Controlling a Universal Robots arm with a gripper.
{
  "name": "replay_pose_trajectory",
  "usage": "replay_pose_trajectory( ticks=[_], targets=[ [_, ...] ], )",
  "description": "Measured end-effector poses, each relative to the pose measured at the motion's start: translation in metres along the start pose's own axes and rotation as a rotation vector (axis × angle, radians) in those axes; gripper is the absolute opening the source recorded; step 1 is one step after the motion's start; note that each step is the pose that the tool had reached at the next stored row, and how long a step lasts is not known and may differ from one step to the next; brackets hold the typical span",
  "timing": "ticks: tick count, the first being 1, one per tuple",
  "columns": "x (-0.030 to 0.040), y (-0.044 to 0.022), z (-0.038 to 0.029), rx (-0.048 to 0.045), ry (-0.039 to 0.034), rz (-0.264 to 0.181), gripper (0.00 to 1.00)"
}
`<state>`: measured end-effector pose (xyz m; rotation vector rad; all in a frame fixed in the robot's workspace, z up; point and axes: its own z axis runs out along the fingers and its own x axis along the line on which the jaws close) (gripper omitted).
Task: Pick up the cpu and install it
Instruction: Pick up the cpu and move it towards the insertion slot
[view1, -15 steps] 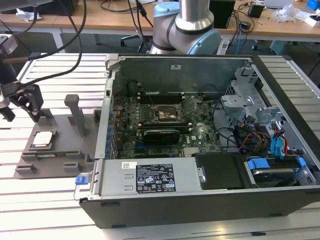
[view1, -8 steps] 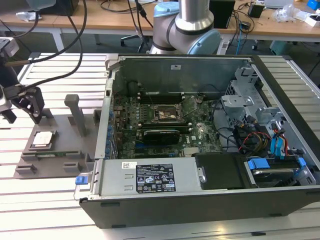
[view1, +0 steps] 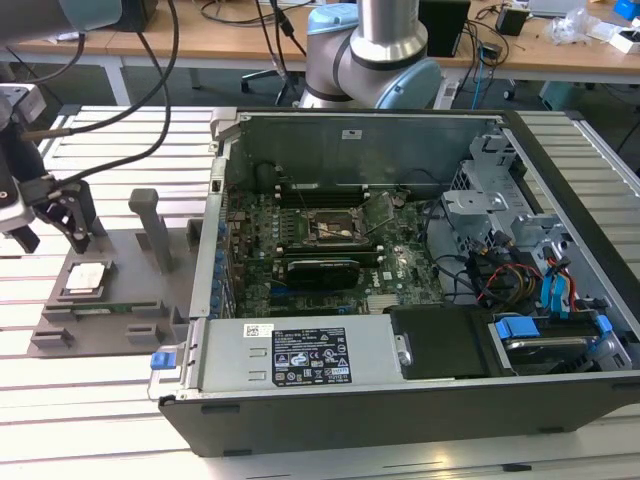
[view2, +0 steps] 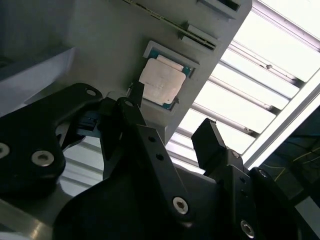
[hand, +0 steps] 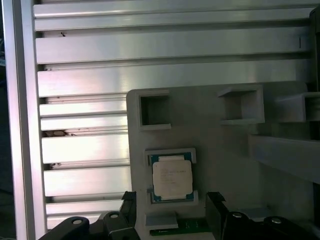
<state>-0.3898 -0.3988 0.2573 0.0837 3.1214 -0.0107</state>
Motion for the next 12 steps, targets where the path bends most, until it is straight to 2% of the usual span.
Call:
replay_pose_trajectory(
  ticks=[12],
  targets=[
    [-0.0004, 0.0000, 0.0070, 0.0000, 0.0001, -0.004, 0.66]
  ],
)
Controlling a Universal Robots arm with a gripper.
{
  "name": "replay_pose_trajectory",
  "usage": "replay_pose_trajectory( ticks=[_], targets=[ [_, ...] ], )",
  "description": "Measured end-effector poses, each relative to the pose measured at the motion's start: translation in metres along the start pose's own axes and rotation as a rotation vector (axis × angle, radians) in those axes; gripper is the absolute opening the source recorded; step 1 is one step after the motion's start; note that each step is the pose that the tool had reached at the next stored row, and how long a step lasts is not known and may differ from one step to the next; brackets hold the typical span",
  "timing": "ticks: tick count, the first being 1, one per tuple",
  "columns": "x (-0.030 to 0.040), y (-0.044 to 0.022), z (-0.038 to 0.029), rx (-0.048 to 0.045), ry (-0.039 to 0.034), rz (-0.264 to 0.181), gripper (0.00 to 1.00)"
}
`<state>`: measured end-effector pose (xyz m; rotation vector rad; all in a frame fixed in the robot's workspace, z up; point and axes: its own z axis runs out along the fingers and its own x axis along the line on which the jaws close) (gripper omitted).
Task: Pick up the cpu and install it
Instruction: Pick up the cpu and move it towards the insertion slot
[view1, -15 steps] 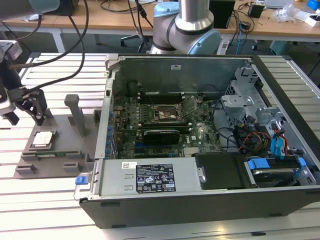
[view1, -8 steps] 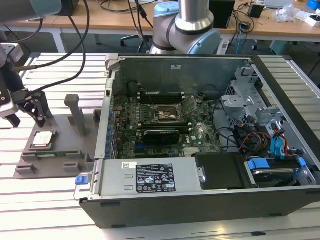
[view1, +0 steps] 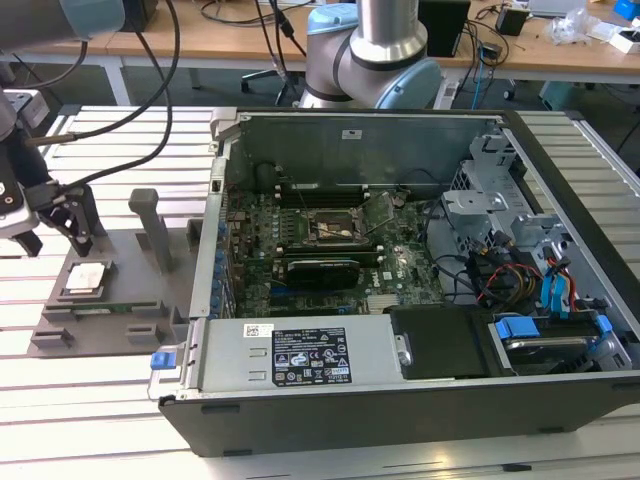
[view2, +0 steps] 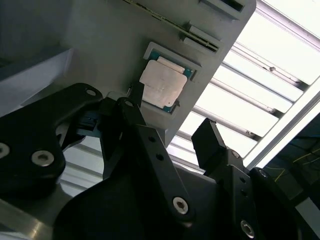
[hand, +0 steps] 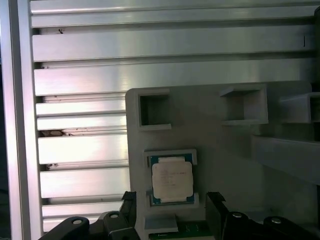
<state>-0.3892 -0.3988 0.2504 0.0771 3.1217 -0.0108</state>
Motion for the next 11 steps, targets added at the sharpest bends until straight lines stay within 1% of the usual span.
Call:
replay_pose_trajectory(
  ticks=[11],
  targets=[
    [0.0001, 0.0001, 0.0085, -0.0001, -0.0002, 0.000, 0.66]
  ],
)
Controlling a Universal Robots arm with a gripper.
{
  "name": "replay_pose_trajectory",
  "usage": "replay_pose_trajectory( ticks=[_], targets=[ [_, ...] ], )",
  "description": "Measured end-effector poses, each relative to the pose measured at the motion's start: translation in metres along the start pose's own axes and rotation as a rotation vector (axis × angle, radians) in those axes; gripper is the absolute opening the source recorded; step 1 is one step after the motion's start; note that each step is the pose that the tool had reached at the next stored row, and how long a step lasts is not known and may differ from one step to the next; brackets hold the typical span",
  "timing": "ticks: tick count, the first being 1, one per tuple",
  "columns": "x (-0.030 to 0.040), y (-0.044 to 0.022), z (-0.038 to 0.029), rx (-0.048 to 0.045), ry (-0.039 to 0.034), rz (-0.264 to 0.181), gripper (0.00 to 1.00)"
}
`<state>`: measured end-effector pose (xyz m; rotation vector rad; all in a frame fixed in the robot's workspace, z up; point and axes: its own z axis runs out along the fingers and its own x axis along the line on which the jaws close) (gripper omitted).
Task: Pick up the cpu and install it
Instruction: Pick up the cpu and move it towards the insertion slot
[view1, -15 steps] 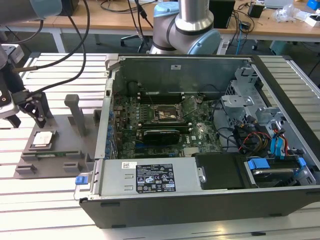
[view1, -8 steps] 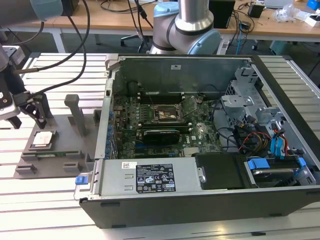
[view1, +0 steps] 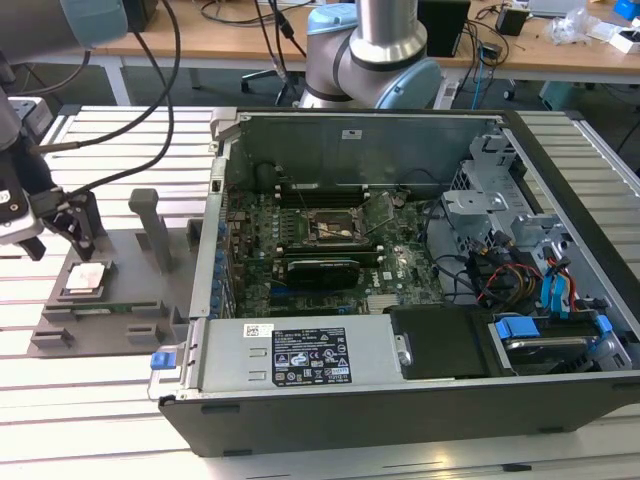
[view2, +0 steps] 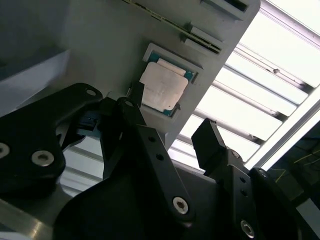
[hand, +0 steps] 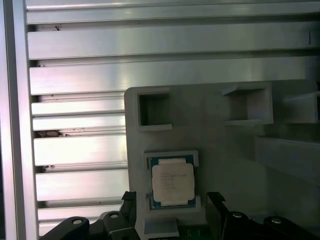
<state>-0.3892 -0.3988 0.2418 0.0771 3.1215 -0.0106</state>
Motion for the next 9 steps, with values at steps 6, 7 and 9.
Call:
replay_pose_trajectory(
  ticks=[6, 7, 9],
  targets=[
    [0.0001, 0.0000, 0.0035, 0.0000, 0.0001, 0.000, 0.66],
    [0.0001, 0.0000, 0.0042, 0.0000, 0.0001, 0.000, 0.66],
    [0.0001, 0.0000, 0.0051, 0.0000, 0.0002, 0.000, 0.66]
  ],
)
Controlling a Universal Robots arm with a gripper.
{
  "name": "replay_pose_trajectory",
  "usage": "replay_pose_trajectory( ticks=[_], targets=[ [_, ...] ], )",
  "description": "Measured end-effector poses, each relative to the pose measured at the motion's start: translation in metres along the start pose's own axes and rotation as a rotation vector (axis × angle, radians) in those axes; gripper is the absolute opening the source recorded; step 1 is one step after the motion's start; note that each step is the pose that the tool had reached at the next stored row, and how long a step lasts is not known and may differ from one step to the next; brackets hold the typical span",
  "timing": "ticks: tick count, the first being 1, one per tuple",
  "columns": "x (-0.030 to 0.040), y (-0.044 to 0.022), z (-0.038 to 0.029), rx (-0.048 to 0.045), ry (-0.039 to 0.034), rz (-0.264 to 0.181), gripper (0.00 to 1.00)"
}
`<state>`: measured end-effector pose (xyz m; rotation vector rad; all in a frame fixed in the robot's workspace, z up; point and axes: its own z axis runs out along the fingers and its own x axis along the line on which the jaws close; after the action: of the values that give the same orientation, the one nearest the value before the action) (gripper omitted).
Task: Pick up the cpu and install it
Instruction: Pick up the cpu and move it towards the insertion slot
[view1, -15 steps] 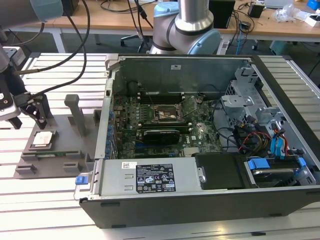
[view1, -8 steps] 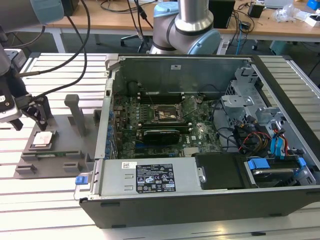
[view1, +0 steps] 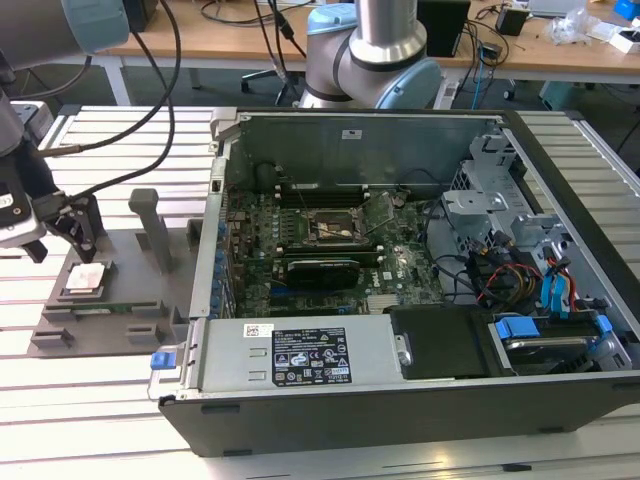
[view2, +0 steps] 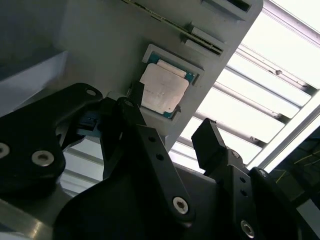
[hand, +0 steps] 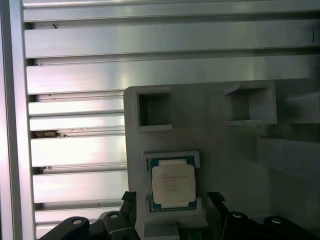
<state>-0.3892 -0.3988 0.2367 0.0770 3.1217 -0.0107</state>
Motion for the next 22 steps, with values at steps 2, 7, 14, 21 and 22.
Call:
replay_pose_trajectory(
  ticks=[2, 7, 14, 21, 22],
  targets=[
    [0.0000, 0.0000, 0.0022, 0.0000, -0.0001, 0.000, 0.66],
    [0.0001, 0.0001, 0.0071, 0.0000, 0.0000, 0.000, 0.66],
    [-0.0098, 0.0010, 0.0436, 0.0106, 0.0026, -0.062, 0.66],
    [-0.0091, 0.0011, 0.0474, 0.0104, 0.0025, -0.071, 0.66],
    [-0.0091, 0.0011, 0.0475, 0.0103, 0.0023, -0.071, 0.66]
  ],
)
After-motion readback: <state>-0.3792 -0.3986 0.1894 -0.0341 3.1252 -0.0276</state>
